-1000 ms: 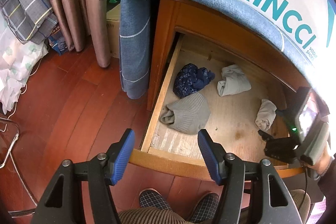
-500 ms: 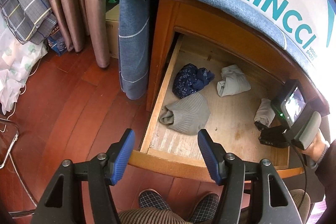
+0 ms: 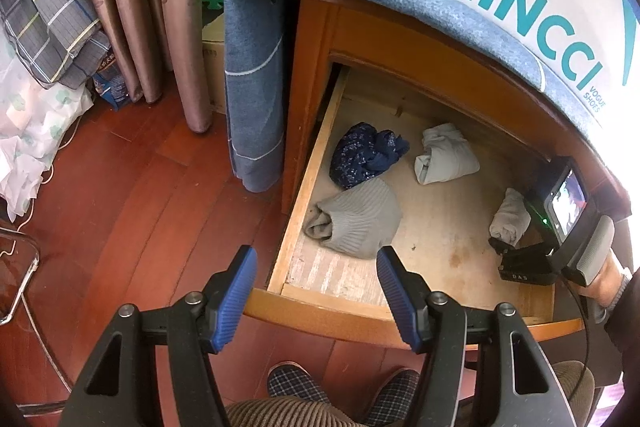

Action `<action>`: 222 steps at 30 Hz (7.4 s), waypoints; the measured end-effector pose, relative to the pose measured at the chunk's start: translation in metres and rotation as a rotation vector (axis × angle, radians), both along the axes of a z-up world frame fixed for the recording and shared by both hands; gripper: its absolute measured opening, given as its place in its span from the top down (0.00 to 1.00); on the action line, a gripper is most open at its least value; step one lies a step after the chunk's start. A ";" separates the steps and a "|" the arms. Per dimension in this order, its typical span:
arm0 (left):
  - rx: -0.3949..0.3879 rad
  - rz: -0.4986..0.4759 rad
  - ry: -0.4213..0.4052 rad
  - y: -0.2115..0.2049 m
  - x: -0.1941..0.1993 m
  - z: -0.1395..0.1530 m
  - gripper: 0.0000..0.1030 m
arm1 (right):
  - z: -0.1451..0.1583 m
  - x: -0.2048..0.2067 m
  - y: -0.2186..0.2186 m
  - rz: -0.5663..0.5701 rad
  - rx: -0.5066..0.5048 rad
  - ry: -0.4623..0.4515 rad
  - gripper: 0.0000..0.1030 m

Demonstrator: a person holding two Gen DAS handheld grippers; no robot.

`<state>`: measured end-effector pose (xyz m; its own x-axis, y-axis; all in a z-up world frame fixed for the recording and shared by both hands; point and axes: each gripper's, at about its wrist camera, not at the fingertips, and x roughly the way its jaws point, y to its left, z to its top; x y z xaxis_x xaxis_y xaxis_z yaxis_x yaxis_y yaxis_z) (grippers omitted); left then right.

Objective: Take underwear out of drawer
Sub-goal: 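Grasp the white rolled sock with the right gripper, then lift the white rolled sock slightly with the right gripper and hold it, then grasp the grey knit sock with the left gripper while the right gripper holds the white sock, then lift the grey knit sock with the left gripper and carry it to the box, then lower the grey knit sock into the box and open the left gripper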

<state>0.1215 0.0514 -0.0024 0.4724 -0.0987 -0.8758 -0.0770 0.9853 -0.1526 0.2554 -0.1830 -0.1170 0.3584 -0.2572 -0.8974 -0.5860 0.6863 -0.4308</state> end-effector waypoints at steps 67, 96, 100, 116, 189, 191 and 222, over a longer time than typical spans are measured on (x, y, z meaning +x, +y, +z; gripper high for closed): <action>0.153 -0.542 0.127 -0.059 0.050 -0.024 0.38 | 0.107 -0.099 -0.040 -0.602 0.431 -0.054 0.47; 0.256 -0.603 0.458 -0.108 0.121 -0.108 0.38 | 0.095 -0.095 -0.036 -0.597 0.453 -0.002 0.46; 0.261 -0.579 0.499 -0.111 0.132 -0.116 0.38 | 0.094 -0.094 -0.036 -0.598 0.459 0.003 0.46; 0.332 -0.470 0.576 -0.130 0.161 -0.144 0.39 | 0.093 -0.094 -0.032 -0.585 0.449 0.008 0.46; 0.048 -0.459 -0.312 -0.083 0.070 0.265 0.67 | 0.091 -0.091 -0.029 -0.600 0.400 -0.022 0.46; 0.042 -0.463 -0.301 -0.095 0.090 0.263 0.67 | 0.091 -0.091 -0.029 -0.603 0.394 -0.027 0.46; 0.162 -0.464 -0.173 -0.150 0.160 0.191 0.50 | 0.088 -0.089 -0.027 -0.591 0.422 -0.005 0.46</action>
<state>0.2818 -0.0982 0.1884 0.5504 -0.2015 -0.8102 0.3861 0.9218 0.0331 0.1660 -0.2096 -0.0291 0.2712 -0.0415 -0.9616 -0.0644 0.9960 -0.0612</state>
